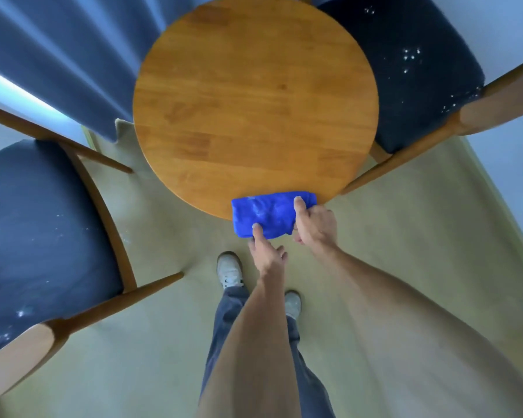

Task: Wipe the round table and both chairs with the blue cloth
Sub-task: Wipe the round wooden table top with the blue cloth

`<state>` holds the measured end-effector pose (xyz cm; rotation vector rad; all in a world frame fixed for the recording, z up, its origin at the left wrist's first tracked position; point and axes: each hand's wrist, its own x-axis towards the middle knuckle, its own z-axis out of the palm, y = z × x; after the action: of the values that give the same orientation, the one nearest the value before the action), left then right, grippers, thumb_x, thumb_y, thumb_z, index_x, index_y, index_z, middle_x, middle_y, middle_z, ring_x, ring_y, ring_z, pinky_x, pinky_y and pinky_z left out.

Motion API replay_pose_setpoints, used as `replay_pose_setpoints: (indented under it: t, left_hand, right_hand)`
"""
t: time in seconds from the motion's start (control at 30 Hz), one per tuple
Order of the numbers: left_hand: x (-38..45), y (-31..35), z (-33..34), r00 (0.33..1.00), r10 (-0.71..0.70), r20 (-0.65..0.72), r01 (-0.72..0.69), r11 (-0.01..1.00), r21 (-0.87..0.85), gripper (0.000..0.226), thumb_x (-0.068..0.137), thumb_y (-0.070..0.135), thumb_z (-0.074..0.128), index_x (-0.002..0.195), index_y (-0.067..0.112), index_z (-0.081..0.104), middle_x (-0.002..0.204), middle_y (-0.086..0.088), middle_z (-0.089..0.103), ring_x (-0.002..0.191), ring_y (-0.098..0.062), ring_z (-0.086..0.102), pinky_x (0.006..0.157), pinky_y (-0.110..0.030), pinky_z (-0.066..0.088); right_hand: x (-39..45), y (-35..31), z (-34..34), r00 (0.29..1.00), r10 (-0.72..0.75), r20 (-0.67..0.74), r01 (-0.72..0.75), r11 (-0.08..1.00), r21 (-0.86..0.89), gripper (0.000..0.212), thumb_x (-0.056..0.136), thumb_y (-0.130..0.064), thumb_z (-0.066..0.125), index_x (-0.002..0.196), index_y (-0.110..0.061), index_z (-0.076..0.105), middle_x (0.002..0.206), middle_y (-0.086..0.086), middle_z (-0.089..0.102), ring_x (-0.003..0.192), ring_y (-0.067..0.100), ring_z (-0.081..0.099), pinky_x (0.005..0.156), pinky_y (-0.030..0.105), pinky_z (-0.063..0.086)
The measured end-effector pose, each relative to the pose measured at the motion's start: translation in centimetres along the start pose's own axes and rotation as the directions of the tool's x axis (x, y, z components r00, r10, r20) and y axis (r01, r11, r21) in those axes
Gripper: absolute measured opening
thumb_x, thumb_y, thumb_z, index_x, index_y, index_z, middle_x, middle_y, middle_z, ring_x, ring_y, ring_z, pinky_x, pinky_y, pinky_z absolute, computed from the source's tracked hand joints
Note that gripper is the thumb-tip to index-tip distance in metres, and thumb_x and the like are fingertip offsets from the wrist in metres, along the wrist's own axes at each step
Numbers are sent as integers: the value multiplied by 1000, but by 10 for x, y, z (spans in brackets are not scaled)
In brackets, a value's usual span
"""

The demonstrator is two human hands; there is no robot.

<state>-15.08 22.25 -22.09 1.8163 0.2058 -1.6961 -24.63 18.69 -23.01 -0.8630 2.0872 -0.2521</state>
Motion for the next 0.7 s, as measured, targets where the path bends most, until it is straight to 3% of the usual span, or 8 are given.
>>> replay_pose_setpoints:
  t: [0.1,0.17,0.27,0.37,0.47,0.57,0.63,0.7]
  left_hand:
    - [8,14,35,991,102,-91,-107,993,-56,49,91,52,55,126,17,55,116,-4,65,97,-24,66,77,-33,55]
    - [15,13,43,962,130,-242,-124,991,41,60,90,56,54,130,12,52,115,-7,65,101,-28,64,86,-35,52]
    - [18,10,44,919,175,-354,-142,983,117,66,89,61,52,125,6,48,107,-10,65,98,-33,64,80,-35,48]
    - [23,21,41,848,244,-471,-170,966,195,64,90,61,50,122,5,41,102,-11,60,97,-36,61,77,-37,43]
    - [39,45,25,767,331,-550,-181,933,310,65,93,58,47,130,5,35,122,-16,56,108,-40,57,90,-45,43]
    - [55,75,1,730,414,-544,-181,884,431,75,93,57,47,142,4,27,131,-18,50,114,-41,54,94,-47,42]
    - [62,88,-12,721,471,-508,-183,837,516,81,93,58,45,148,5,18,135,-18,47,114,-41,54,94,-46,42]
    - [69,97,-20,700,525,-484,-195,793,578,85,94,59,42,152,6,8,138,-19,43,114,-41,53,92,-45,42]
  right_hand:
    - [12,5,-7,986,24,-164,-9,996,94,70,102,-47,27,83,4,70,81,23,71,83,41,65,82,43,52]
    - [16,3,-15,948,47,-314,-19,996,93,61,103,-41,32,87,4,70,85,24,70,87,40,61,72,39,46]
    - [22,-3,-23,880,-6,-475,24,999,32,37,101,-26,43,93,0,68,88,23,68,85,39,60,63,35,31]
    - [30,-11,-26,885,-96,-456,90,995,-34,25,95,-16,47,112,-7,63,105,17,66,98,36,58,71,40,40]
    - [35,-16,-20,867,-274,-417,222,960,-170,34,92,-15,50,125,-8,59,124,14,58,115,33,50,93,42,41]
    - [39,-20,-4,858,-382,-344,242,890,-385,41,93,-20,50,134,-14,54,147,15,45,139,34,34,114,47,23]
    - [42,-25,8,865,-399,-305,225,851,-475,46,94,-24,48,140,-17,48,157,16,31,148,34,20,118,52,12]
    - [44,-31,21,869,-406,-283,225,834,-504,52,95,-24,46,145,-13,41,161,17,22,150,33,15,119,54,12]
